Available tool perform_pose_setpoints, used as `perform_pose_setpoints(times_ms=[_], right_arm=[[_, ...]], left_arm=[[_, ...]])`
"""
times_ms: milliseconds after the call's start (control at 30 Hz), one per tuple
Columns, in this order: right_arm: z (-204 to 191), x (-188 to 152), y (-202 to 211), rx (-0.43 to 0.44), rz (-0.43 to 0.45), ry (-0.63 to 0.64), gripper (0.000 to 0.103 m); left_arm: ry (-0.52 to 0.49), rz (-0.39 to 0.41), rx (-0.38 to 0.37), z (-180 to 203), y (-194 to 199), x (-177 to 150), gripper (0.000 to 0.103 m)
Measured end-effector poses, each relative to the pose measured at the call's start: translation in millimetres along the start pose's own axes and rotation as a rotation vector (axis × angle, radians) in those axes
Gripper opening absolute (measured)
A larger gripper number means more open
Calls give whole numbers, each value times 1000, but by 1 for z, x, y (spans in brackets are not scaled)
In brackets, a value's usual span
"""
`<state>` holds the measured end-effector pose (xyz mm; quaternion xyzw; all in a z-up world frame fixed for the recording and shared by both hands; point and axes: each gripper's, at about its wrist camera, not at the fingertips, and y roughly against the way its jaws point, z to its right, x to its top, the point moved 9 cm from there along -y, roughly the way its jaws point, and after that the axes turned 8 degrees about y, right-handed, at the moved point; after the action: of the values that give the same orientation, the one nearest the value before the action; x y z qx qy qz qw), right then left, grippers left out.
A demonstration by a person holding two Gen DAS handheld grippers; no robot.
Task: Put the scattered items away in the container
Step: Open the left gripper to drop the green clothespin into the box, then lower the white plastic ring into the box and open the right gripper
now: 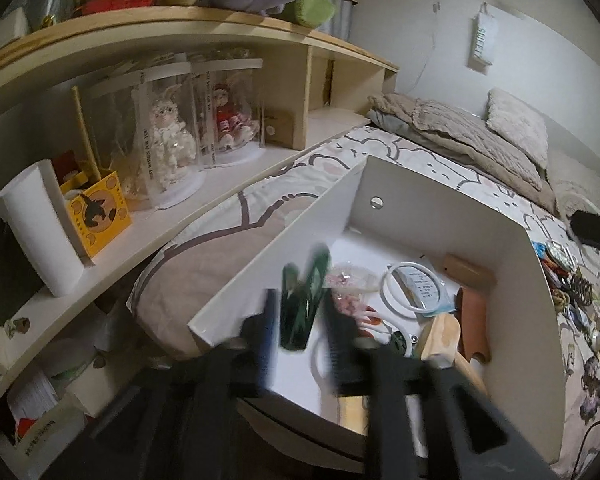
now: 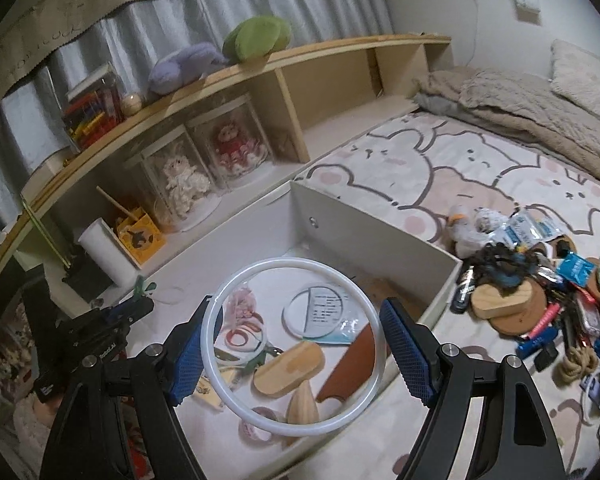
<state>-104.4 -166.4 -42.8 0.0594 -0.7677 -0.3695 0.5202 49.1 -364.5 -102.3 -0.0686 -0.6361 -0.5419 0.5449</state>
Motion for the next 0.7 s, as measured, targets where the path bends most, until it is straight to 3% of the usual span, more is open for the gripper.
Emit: perform_pose_setpoints(times_ms=[33, 700], right_arm=[[0, 0, -3, 1, -7, -1, 81], [17, -1, -81, -78, -160, 4, 81]], left_arm=[[6, 9, 1, -1, 1, 1, 50], [4, 12, -46, 10, -6, 3, 50]])
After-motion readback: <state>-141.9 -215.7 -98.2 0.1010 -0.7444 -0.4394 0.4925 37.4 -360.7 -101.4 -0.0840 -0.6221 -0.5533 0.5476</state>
